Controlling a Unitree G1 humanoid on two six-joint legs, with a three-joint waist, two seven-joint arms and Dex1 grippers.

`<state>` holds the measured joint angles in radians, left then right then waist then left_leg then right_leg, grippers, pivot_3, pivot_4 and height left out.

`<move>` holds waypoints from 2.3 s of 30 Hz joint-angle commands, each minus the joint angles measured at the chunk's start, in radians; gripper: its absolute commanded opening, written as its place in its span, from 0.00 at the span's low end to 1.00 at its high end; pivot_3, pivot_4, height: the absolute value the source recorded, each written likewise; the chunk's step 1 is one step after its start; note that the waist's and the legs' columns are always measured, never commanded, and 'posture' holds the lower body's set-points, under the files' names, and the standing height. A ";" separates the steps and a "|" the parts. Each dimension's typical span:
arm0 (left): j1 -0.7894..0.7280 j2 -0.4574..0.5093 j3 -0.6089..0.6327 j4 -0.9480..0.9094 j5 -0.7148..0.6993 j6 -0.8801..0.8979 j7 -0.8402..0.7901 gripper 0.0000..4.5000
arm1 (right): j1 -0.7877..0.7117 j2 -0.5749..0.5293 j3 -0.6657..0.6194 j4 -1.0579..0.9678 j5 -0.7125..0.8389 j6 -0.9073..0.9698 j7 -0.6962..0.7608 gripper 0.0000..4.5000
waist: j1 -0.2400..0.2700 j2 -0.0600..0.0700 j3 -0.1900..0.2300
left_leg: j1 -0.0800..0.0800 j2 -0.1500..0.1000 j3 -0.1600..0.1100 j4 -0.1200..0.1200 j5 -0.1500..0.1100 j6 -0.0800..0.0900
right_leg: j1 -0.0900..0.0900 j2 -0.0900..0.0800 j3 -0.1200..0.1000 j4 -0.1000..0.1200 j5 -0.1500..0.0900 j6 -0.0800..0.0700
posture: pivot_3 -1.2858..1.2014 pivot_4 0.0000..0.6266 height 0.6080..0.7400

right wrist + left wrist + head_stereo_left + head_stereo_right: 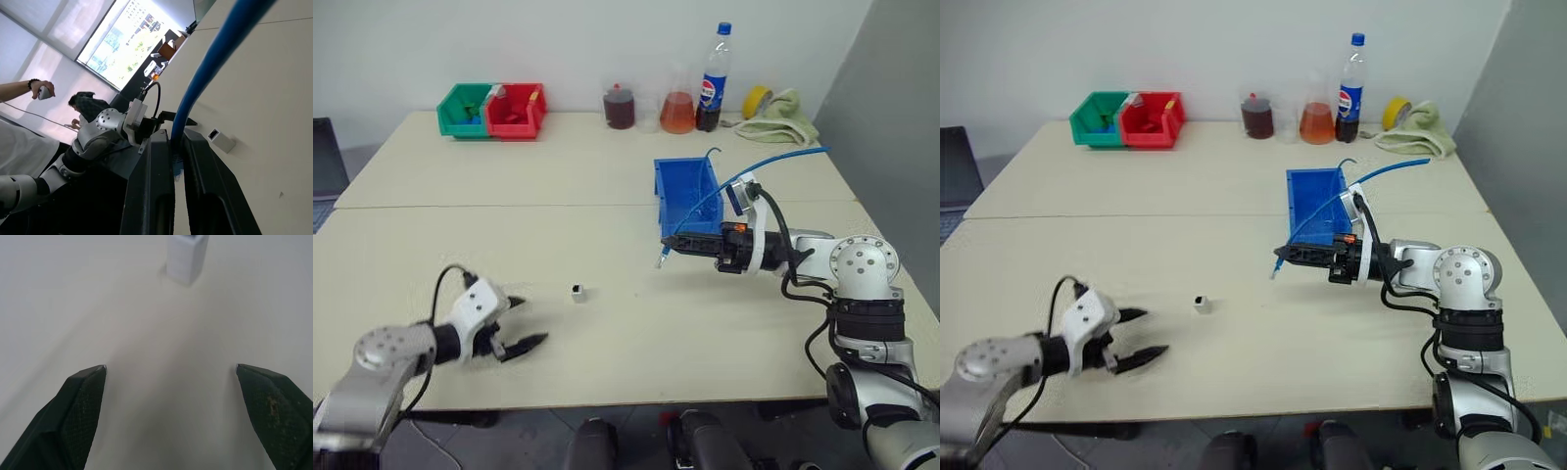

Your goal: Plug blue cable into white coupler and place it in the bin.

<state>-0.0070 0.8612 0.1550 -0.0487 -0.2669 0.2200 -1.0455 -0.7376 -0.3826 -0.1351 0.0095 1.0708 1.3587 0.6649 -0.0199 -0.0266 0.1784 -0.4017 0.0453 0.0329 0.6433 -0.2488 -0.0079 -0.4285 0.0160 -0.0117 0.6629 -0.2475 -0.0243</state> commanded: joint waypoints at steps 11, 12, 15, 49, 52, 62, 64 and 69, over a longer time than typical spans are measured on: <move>-0.359 -0.085 -0.260 0.435 0.104 -0.382 -0.303 0.98 | -0.024 -0.004 -0.009 -0.017 0.001 -0.022 0.009 0.01 | -0.011 -0.001 0.000 | -0.001 0.000 0.002 0.000 -0.002 0.003 | -0.002 0.000 0.002 0.001 0.000 0.000 | 0.52 0.24 1.00; -0.378 -0.089 -0.270 0.476 0.120 -0.407 -0.306 0.98 | -0.025 -0.004 -0.010 -0.017 0.001 -0.022 0.007 0.01 | -0.010 -0.001 0.000 | -0.001 0.000 0.001 0.000 -0.002 0.003 | -0.002 0.000 0.001 0.002 0.000 0.000 | 0.52 0.24 1.00; -0.439 -0.095 -0.286 0.585 0.144 -0.458 -0.322 0.98 | -0.026 -0.006 -0.015 -0.022 0.003 -0.021 0.000 0.01 | -0.009 -0.001 0.000 | 0.000 0.000 0.002 0.001 -0.002 0.003 | -0.002 0.000 0.001 0.003 0.000 0.000 | 0.52 0.24 1.00; -0.559 -0.135 -0.316 0.746 0.172 -0.473 -0.454 0.98 | -0.023 -0.025 -0.022 -0.019 -0.002 -0.025 -0.013 0.01 | -0.009 -0.001 0.000 | 0.002 0.000 0.002 0.002 -0.001 0.004 | 0.002 0.000 0.002 0.002 0.001 0.002 | 0.52 0.24 1.00; -0.553 -0.129 -0.319 0.753 0.188 -0.483 -0.446 0.83 | -0.025 -0.023 -0.019 -0.017 -0.004 -0.027 -0.010 0.01 | -0.009 -0.001 0.000 | 0.002 -0.001 0.002 0.002 -0.001 0.004 | 0.002 0.000 0.002 0.002 0.001 0.002 | 0.52 0.24 1.00; -0.559 -0.127 -0.318 0.785 0.204 -0.522 -0.427 0.39 | -0.023 -0.023 -0.018 -0.017 -0.006 -0.030 -0.008 0.01 | -0.009 0.000 -0.001 | 0.005 0.000 0.001 0.003 0.000 0.004 | 0.004 0.000 0.001 0.005 0.002 0.002 | 0.52 0.24 1.00; -0.561 -0.130 -0.317 0.792 0.204 -0.527 -0.422 0.31 | -0.022 -0.021 -0.018 -0.018 -0.006 -0.030 -0.010 0.01 | -0.009 0.000 -0.001 | 0.006 0.000 0.001 0.003 0.000 0.004 | 0.004 0.000 0.001 0.006 0.002 0.002 | 0.52 0.24 1.00; -0.557 -0.143 -0.318 0.786 0.197 -0.526 -0.414 0.17 | -0.023 -0.022 -0.017 -0.020 -0.007 -0.032 -0.010 0.01 | -0.009 0.000 -0.001 | 0.007 -0.001 0.002 0.004 0.000 0.005 | 0.004 0.000 0.002 0.010 0.001 0.002 | 0.52 0.24 1.00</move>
<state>-0.5792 0.7288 -0.1436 0.7198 -0.1103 -0.3124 -1.4860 -0.7496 -0.3988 -0.1373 0.0056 1.0596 1.3410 0.6482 -0.0287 -0.0265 0.1772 -0.3943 0.0448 0.0345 0.6473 -0.2484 -0.0029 -0.4244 0.0159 -0.0098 0.6728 -0.2460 -0.0222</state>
